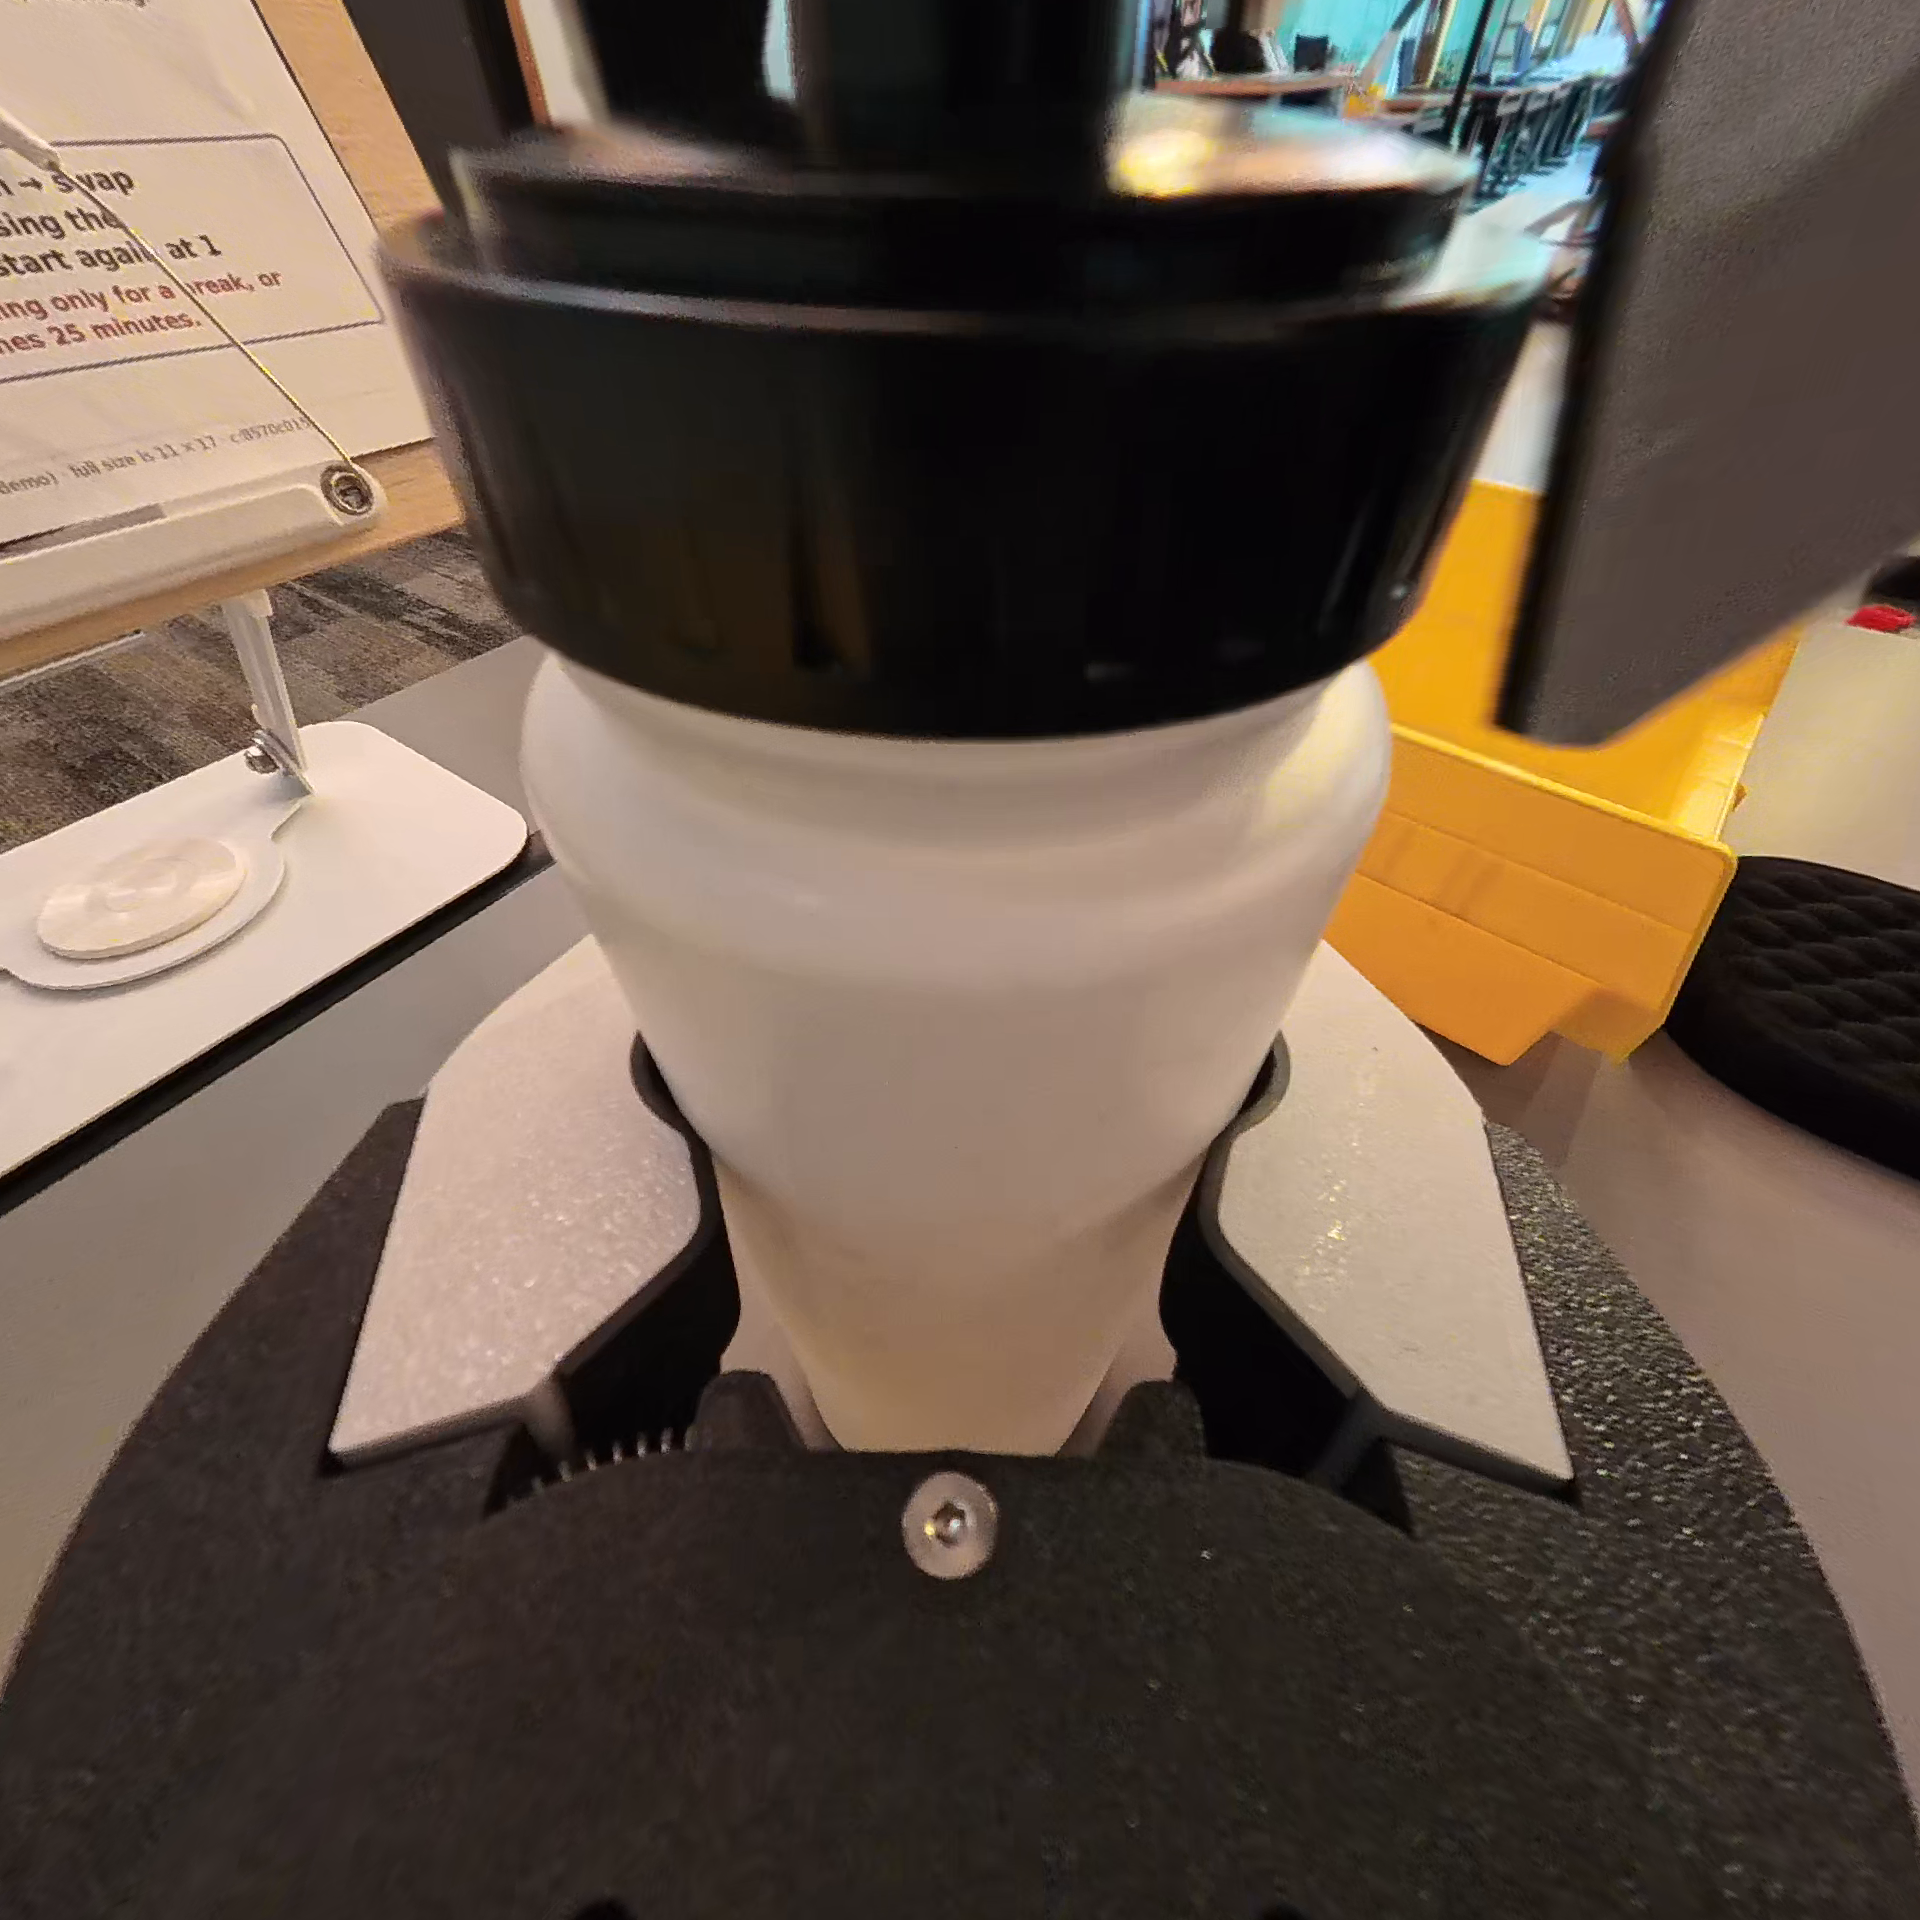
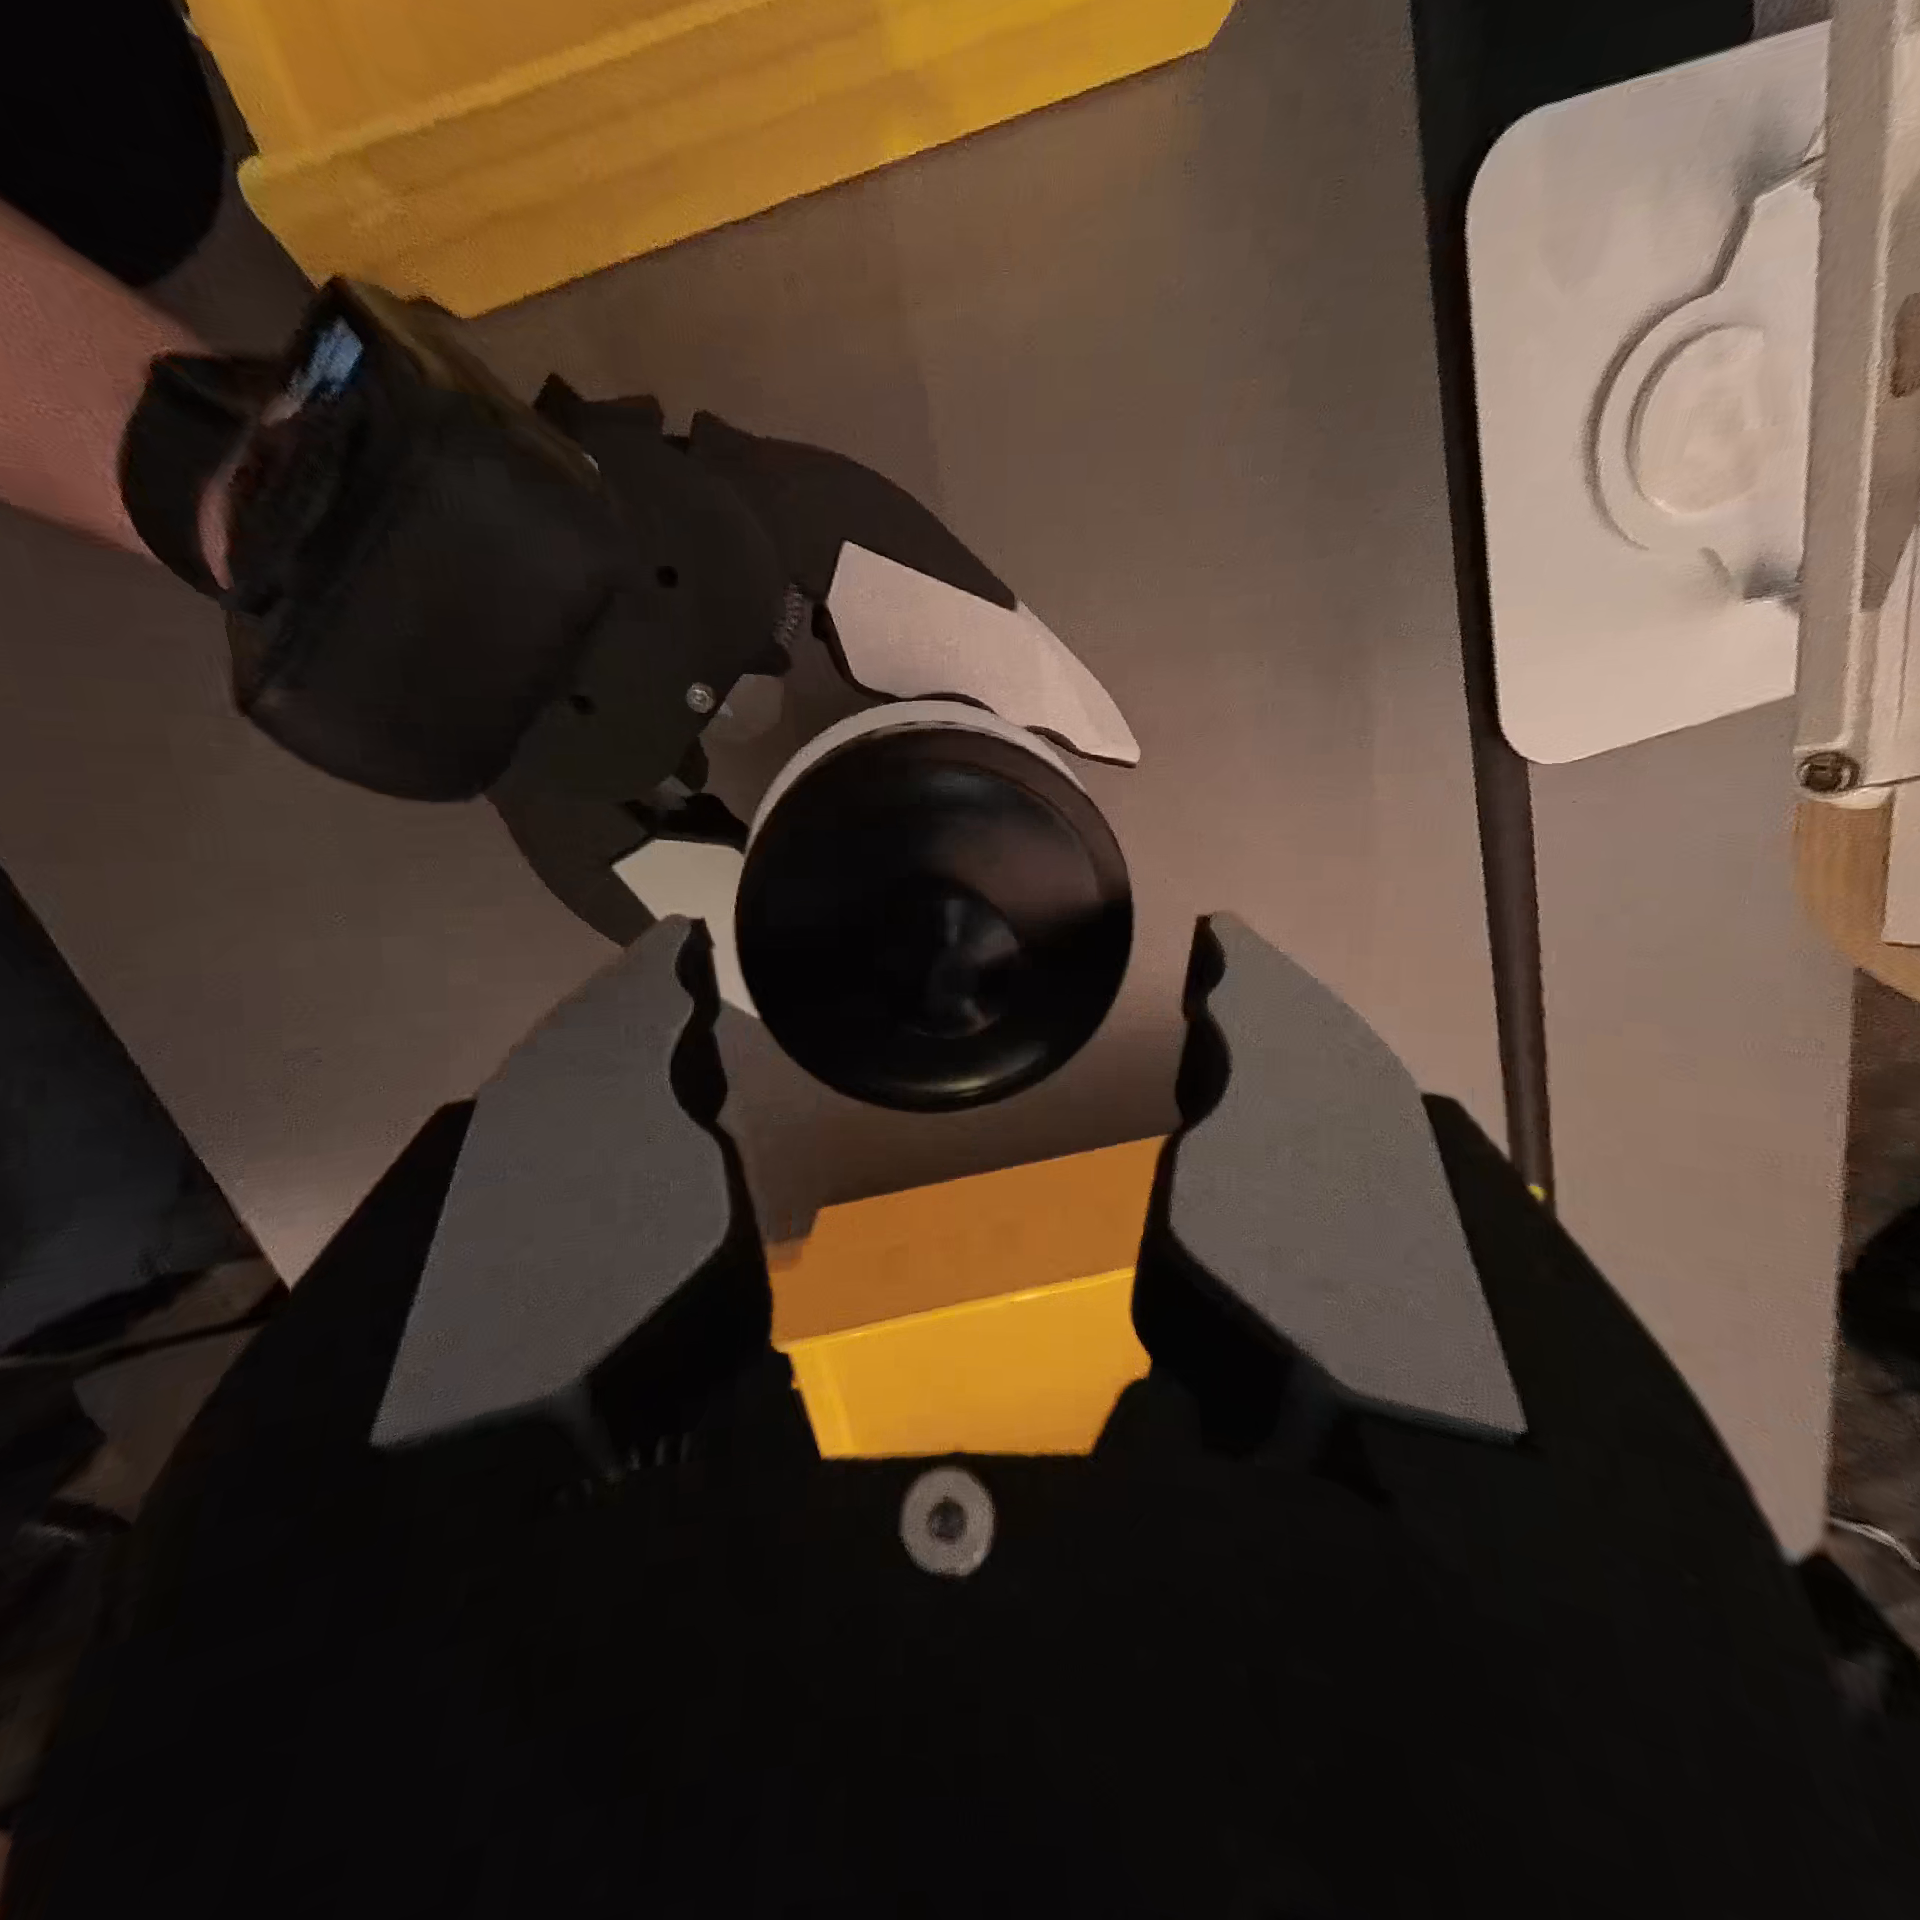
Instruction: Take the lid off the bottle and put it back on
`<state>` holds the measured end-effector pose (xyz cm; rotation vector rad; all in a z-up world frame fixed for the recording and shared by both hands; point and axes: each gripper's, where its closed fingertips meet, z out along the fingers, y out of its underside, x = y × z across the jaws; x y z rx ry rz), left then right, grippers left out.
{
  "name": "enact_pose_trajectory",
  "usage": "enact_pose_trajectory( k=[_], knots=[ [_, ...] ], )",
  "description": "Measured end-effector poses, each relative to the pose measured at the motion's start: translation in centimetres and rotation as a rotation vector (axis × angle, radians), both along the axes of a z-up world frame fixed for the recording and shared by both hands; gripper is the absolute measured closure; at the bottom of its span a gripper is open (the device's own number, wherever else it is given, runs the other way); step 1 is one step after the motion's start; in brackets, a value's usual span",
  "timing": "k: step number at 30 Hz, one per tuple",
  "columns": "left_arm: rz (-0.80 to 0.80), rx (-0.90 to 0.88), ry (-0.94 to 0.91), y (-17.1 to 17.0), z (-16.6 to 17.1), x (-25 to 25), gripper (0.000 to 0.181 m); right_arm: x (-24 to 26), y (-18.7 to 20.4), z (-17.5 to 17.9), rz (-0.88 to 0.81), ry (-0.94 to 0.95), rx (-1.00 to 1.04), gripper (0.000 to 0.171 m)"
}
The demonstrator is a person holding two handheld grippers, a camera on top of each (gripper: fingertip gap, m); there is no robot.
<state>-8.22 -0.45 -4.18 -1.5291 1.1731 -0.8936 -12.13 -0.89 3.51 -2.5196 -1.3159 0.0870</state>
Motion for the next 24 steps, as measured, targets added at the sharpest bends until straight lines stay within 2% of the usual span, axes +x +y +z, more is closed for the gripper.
enact_pose_trajectory(
  k=[3,6,8,17,19,24],
  knots=[
    [0.000,0.006,0.002,-0.1,0.0,0.0,0.078,-0.5,-0.4,0.1,-0.073,0.049,-0.019,0.084],
    [0.001,0.007,0.002,-0.1,0.0,0.0,0.078,0.1,-0.4,-0.4,-0.115,0.008,-0.044,0.088],
    [0.002,0.004,0.001,0.0,0.0,0.0,0.077,0.0,-0.4,-0.5,-0.114,0.015,-0.055,0.096],
    [-0.001,0.008,0.005,-0.1,0.0,0.0,0.078,0.2,-0.4,-0.4,-0.090,0.013,-0.055,0.096],
    [0.000,0.005,0.003,0.0,0.0,0.0,0.078,0.0,-0.1,0.4,-0.104,0.037,-0.036,0.096],
    [0.000,0.008,0.004,-0.1,0.0,0.0,0.077,0.7,-0.2,5.3,-0.130,0.082,0.053,0.096]
  ],
)
